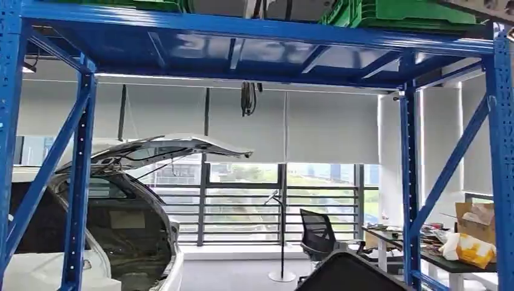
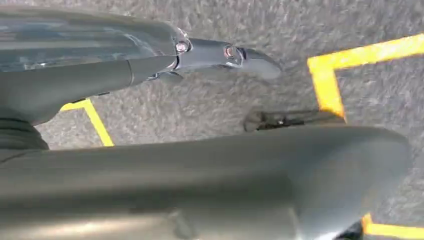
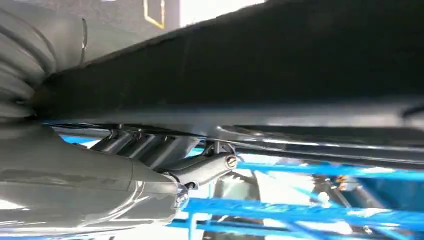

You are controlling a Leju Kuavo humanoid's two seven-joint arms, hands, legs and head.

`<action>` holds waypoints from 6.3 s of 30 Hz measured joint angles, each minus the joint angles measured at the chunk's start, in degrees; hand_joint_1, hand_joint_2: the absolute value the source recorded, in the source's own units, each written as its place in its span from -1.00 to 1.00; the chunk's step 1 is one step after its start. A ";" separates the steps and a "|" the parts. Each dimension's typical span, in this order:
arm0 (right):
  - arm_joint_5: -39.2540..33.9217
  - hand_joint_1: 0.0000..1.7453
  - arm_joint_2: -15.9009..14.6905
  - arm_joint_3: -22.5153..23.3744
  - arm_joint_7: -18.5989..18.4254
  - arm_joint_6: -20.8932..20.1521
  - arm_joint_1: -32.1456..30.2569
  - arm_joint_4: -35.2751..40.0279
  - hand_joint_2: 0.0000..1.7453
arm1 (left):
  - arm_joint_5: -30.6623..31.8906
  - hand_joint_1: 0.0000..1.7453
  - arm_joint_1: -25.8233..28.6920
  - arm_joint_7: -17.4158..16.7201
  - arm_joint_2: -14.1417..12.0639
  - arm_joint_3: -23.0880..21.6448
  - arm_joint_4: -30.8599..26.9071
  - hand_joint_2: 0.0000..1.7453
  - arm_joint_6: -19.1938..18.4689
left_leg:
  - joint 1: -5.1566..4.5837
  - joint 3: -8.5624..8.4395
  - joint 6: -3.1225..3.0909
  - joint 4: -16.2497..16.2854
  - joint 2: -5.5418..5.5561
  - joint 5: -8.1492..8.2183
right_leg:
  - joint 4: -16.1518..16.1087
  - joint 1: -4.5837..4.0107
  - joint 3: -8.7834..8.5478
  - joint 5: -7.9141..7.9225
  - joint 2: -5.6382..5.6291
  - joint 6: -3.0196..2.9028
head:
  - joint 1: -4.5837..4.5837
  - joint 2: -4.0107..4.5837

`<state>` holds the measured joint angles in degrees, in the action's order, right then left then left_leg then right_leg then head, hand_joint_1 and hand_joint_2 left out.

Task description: Take the parts from the cabinet and place them on the table.

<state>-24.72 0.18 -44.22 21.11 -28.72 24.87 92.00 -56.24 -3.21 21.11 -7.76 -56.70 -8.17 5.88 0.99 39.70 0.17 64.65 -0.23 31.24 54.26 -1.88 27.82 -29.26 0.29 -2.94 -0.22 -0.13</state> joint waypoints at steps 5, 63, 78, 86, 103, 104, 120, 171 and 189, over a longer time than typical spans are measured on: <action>0.44 1.00 0.06 0.11 0.48 -0.46 -0.25 -0.02 1.00 | -0.66 -1.00 -0.10 0.33 -0.70 -0.07 0.00 1.00 0.11 | 0.48 -0.37 1.34 9.66 -0.02 -1.64 | 0.63 0.33 4.42 2.85 0.34 0.73 | 0.00 0.00; 10.75 1.00 -1.82 -2.34 2.64 -0.39 0.90 1.33 1.00 | -7.52 -1.00 0.36 -2.06 -2.95 -1.03 0.61 1.00 1.14 | 0.43 2.29 1.11 9.12 1.16 3.66 | 2.30 1.60 3.80 0.91 0.70 1.20 | 0.09 0.00; 11.15 1.00 -2.25 -4.09 4.74 -0.46 -0.82 1.11 1.00 | -8.50 -1.00 0.97 -4.66 -3.48 -1.03 0.94 1.00 1.42 | 0.00 -5.84 -1.38 -6.47 0.40 -4.00 | 18.14 1.72 10.16 -8.29 0.36 3.91 | 0.07 0.00; 9.35 1.00 -3.21 -4.07 3.74 -1.33 0.13 0.35 1.00 | -9.27 -1.00 0.55 -5.97 -2.82 -1.03 0.94 1.00 0.88 | 0.18 -5.05 -0.55 -6.25 5.73 -4.78 | 3.87 1.82 3.76 0.49 -4.47 2.70 | 0.09 0.00; 8.33 1.00 -3.04 -3.96 2.78 -1.42 -2.01 -0.90 1.00 | -9.81 -1.00 0.79 -5.75 -2.03 -1.86 0.98 1.00 0.59 | -0.93 -6.24 -0.14 -6.55 -2.64 -3.55 | 3.11 1.50 3.68 0.44 6.61 2.97 | 0.09 0.00; 8.33 1.00 -2.51 -3.93 2.73 -1.46 -1.74 -0.94 1.00 | -9.95 -1.00 0.90 -5.60 -2.25 -1.86 0.98 1.00 0.59 | -0.67 -6.31 -0.71 -6.83 -2.14 -3.91 | 3.19 1.62 3.74 0.11 6.55 3.34 | 0.09 0.00; 9.16 1.00 -1.36 -3.30 1.88 -1.29 0.86 -1.22 1.00 | -11.10 -1.00 -0.10 -4.28 -3.67 -1.90 1.03 1.00 -0.04 | -0.22 -3.99 0.34 -6.22 6.09 -5.09 | 2.92 2.70 3.60 0.64 -2.72 2.00 | 0.09 0.00; 14.49 1.00 -3.21 -2.75 5.38 1.07 -4.91 0.72 1.00 | -13.99 -1.00 -0.68 -3.50 -4.09 -2.88 1.14 1.00 0.09 | -0.53 -5.68 -1.46 -6.71 2.03 -4.63 | 21.74 2.63 11.17 -8.90 -0.02 4.37 | 0.20 0.00; 14.71 1.00 -3.34 -2.19 5.25 0.33 -3.45 1.70 1.00 | -14.71 -1.00 -0.65 -3.13 -3.69 -2.91 1.16 1.00 0.09 | 1.07 -0.94 2.46 2.05 -0.07 -2.76 | 1.89 2.56 2.92 1.02 3.61 2.16 | 0.28 0.00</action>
<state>-10.01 -3.17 -46.40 26.36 -28.39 21.41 93.70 -70.95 -3.85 17.99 -11.45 -59.60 -7.02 5.97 2.07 38.76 2.63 66.70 -0.29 28.48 56.14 0.68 30.74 -28.24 3.90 -0.78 0.07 -0.13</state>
